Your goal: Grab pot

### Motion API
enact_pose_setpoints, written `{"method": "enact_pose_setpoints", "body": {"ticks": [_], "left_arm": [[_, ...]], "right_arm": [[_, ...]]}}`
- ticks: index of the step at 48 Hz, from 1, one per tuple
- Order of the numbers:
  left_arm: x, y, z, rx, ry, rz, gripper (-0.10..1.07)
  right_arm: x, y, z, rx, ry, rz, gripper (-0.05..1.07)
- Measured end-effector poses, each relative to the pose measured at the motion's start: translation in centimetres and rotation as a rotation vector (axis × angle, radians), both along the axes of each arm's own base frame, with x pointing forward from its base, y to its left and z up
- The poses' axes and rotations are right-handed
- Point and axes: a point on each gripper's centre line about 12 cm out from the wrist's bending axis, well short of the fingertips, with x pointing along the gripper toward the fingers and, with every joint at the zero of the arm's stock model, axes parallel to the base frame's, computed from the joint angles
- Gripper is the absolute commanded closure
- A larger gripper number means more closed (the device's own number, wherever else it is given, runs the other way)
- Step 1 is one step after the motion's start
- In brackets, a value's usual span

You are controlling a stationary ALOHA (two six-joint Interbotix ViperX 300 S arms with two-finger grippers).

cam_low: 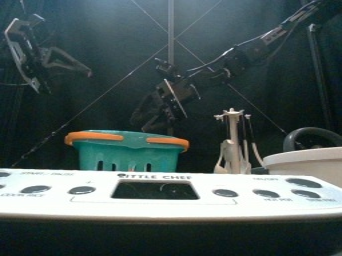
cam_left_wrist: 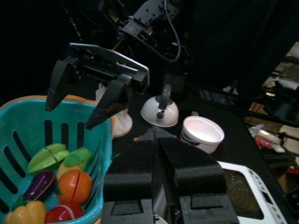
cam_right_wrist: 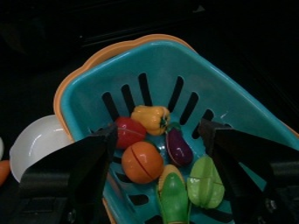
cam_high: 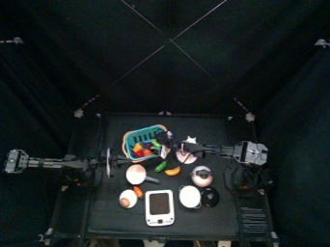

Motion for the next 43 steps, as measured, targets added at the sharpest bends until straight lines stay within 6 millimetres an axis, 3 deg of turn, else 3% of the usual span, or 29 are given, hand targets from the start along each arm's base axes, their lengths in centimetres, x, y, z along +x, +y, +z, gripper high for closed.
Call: {"method": "enact_pose_setpoints", "body": {"ticks": [7, 14, 21, 32, 43], "left_arm": [[0.0, 0.0, 0.0, 0.0, 0.0, 0.0, 0.57], [-0.1, 0.0, -0.2, 0.001, 0.005, 0.0, 0.57], [-0.1, 0.0, -0.4, -0.001, 0.012, 0.0, 0.57], [-0.1, 0.0, -0.4, -0.001, 0.011, 0.0, 0.57], [-0.2, 0.0, -0.5, -0.001, 0.012, 0.002, 0.57]], "right_arm": [[-0.4, 1.8, 2.3, -0.012, -0.014, 0.023, 0.0], [-1.8, 5.2, 3.4, -0.012, 0.024, 0.069, 0.0], [-3.9, 9.1, 3.4, 0.017, 0.093, 0.115, 0.0], [-9.0, 15.5, 3.1, 0.18, 0.213, 0.169, 0.0], [-13.7, 19.8, 1.3, 0.352, 0.321, 0.215, 0.0]]}}
